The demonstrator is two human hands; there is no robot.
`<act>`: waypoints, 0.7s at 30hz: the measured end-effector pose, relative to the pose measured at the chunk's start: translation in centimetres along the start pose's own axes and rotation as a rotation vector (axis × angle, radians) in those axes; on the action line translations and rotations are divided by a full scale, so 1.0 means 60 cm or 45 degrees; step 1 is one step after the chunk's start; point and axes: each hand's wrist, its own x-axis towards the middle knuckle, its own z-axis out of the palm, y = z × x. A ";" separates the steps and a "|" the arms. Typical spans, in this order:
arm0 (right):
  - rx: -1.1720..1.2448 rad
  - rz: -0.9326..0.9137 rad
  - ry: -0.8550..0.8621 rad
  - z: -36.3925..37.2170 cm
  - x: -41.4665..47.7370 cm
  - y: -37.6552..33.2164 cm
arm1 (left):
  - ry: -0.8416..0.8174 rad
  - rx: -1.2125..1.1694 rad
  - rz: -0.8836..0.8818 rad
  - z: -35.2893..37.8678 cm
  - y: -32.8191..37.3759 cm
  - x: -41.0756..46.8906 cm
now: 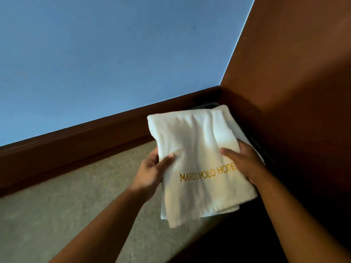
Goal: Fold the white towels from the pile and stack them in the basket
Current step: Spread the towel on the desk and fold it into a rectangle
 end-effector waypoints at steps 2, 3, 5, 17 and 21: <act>-0.029 -0.027 0.029 -0.058 0.055 0.001 | 0.023 0.046 0.007 0.068 -0.001 0.050; -0.047 -0.042 0.038 -0.084 0.078 -0.001 | 0.030 0.055 0.004 0.099 -0.003 0.072; -0.096 -0.076 0.038 -0.136 0.128 -0.009 | 0.033 0.045 0.006 0.152 -0.008 0.114; -0.263 -0.020 -0.135 -0.206 0.328 0.078 | 0.234 0.040 0.021 0.253 -0.088 0.249; -0.198 0.042 -0.164 -0.197 0.353 0.124 | 0.316 0.009 -0.066 0.246 -0.127 0.247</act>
